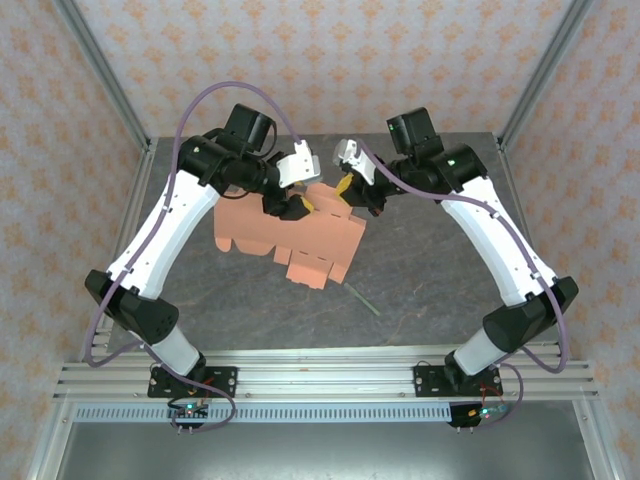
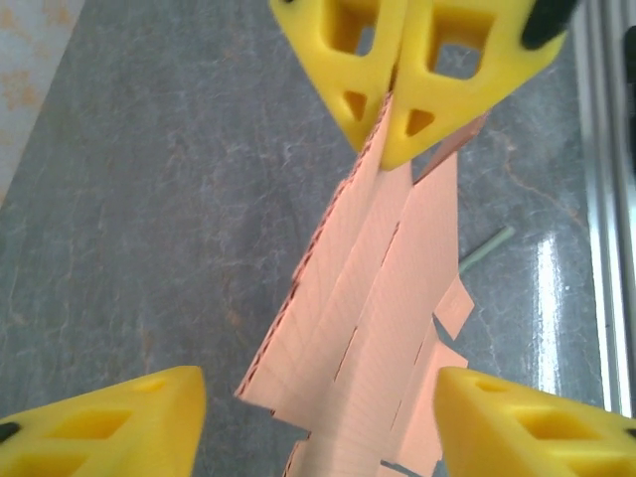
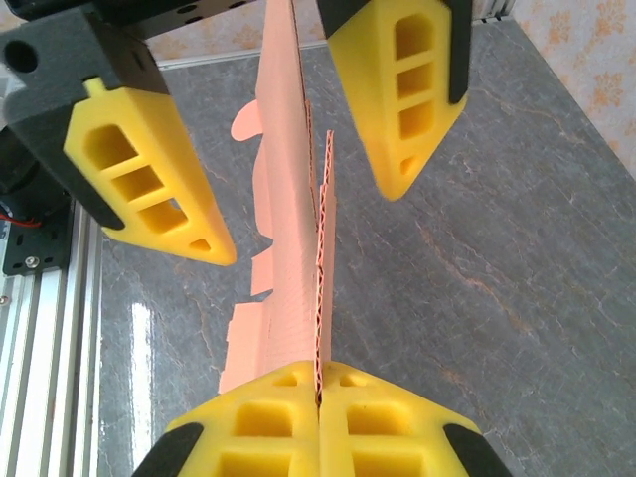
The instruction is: Fold the paper box
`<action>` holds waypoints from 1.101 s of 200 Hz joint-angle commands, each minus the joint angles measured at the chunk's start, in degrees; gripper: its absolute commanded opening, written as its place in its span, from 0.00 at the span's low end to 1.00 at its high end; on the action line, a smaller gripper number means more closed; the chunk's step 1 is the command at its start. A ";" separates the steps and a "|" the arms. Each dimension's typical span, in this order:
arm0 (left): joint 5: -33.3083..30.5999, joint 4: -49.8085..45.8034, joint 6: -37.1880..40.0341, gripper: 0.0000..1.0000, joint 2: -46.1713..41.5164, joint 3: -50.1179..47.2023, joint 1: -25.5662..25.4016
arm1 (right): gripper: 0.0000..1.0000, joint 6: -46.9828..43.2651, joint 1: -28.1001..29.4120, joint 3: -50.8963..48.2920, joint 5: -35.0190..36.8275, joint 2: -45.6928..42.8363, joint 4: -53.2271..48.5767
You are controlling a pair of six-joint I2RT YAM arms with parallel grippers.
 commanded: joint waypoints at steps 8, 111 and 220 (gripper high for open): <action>7.04 -2.14 2.44 0.46 1.35 3.30 0.47 | 0.00 -1.87 -0.78 -0.76 -3.08 -1.79 -0.14; 5.47 -4.04 0.84 0.03 4.37 5.57 0.69 | 0.00 1.31 -0.87 -1.59 -1.49 -1.52 2.14; 15.71 11.38 -20.52 0.00 -7.62 -5.12 11.90 | 0.88 30.85 -13.53 -25.49 -10.72 -16.71 38.55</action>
